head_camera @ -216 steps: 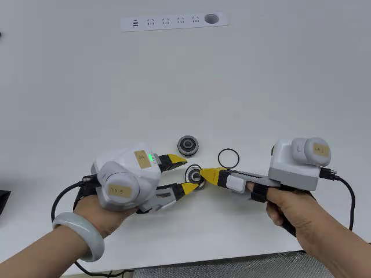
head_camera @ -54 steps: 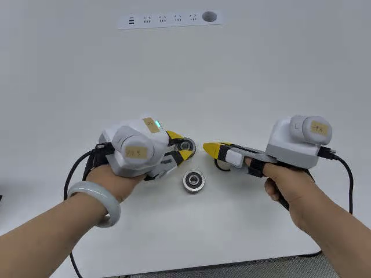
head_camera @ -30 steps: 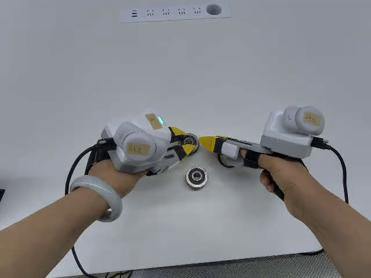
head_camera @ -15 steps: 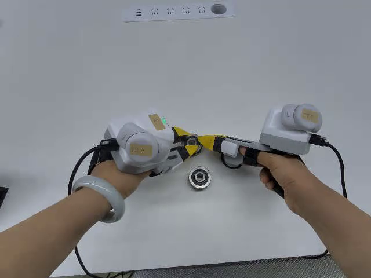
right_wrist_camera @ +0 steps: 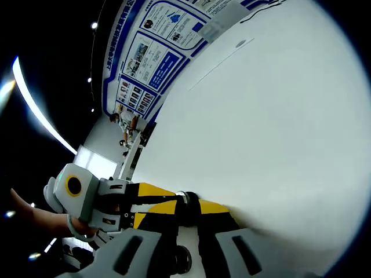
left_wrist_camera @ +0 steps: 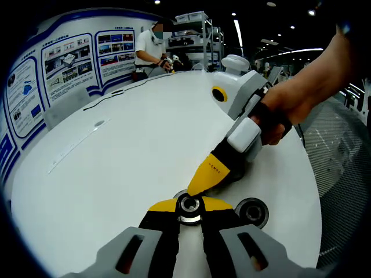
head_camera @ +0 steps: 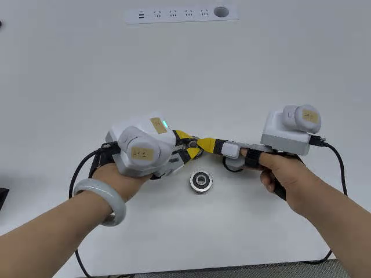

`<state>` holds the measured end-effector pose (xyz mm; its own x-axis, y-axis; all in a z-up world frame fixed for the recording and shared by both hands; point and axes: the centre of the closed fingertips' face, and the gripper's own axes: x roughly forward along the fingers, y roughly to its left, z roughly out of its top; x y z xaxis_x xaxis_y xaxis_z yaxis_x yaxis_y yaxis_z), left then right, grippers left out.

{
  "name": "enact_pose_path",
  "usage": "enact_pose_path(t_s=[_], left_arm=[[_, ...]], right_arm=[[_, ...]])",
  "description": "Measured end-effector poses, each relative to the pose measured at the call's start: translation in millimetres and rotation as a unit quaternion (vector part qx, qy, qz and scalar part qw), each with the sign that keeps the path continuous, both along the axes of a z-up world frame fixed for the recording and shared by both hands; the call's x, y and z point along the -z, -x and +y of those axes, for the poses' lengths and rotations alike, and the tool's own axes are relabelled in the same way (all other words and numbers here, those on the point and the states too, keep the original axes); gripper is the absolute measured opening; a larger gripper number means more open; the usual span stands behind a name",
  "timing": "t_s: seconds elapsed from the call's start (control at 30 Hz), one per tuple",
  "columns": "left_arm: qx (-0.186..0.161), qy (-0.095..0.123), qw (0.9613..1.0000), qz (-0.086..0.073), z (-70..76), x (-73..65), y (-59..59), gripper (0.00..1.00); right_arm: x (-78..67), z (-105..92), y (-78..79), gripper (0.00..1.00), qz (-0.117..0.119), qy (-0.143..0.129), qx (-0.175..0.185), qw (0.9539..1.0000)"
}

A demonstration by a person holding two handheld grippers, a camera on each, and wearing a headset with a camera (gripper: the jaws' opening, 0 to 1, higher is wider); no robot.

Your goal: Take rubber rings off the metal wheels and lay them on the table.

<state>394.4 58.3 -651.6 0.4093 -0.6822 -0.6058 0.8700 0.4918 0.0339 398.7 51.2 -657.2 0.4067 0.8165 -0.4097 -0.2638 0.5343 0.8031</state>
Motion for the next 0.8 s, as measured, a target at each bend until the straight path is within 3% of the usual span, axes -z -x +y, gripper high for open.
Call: enact_pose_path(t_s=[0.17,0.33,0.8], left_arm=[[0.000,0.001,1.0000,0.000,0.3,0.0,1.1,0.14],[0.001,0.000,1.0000,-0.001,0.8,0.0,2.4,0.14],[0.001,0.000,1.0000,0.001,0.7,0.0,2.8,0.14]], right_arm=[[-1.5,-0.2,3.9,0.13,0.036,-0.025,0.006,0.9990],[-5.5,1.2,9.8,0.10,0.053,-0.039,-0.002,0.9978],[-3.0,-4.5,12.7,0.04,0.040,-0.025,-0.010,0.9989]])
